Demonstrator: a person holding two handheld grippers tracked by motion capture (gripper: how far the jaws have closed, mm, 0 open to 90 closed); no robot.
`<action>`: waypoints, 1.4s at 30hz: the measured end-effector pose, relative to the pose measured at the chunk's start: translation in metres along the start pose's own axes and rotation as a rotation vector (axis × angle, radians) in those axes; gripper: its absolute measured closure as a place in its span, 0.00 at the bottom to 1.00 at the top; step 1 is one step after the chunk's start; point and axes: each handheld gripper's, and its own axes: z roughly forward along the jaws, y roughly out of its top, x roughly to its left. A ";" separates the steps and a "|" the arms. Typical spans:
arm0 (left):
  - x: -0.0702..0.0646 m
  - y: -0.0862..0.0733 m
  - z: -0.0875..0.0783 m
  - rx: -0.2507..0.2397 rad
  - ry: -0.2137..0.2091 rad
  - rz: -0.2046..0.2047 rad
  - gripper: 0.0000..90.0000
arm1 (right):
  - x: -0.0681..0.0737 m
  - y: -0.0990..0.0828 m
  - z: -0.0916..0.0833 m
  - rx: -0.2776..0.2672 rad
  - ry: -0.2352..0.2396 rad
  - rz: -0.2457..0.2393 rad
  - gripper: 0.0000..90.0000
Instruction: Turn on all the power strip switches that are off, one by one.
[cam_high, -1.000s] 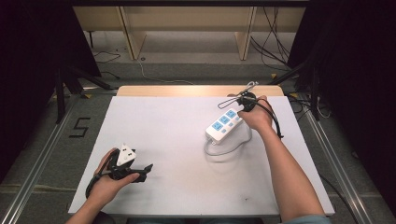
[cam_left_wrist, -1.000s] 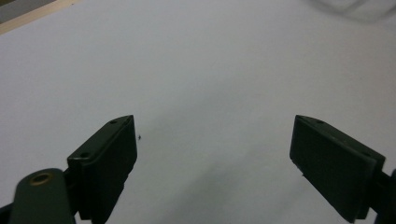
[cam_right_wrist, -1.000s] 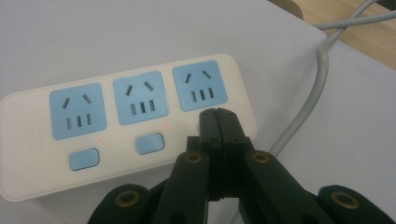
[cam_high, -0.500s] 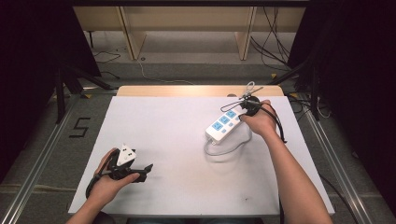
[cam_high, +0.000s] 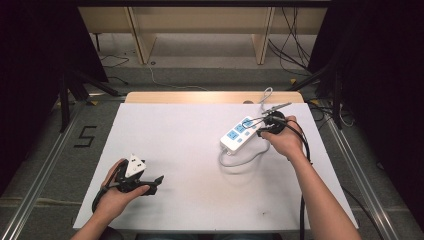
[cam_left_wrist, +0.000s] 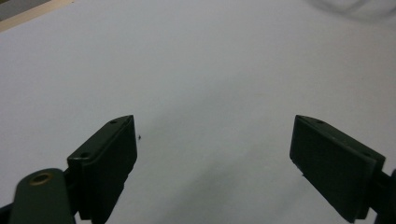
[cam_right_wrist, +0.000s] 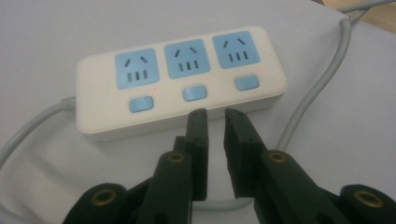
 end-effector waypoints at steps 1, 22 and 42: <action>0.000 0.000 0.000 0.000 0.000 0.000 0.16 | 0.001 -0.004 -0.002 -0.016 0.014 0.015 0.87; -0.001 0.000 0.001 0.007 0.001 -0.008 0.16 | 0.032 -0.074 -0.028 -0.154 0.031 0.006 0.51; 0.000 0.000 0.001 0.008 0.005 -0.004 0.16 | 0.053 -0.124 -0.039 -0.296 0.067 -0.002 0.41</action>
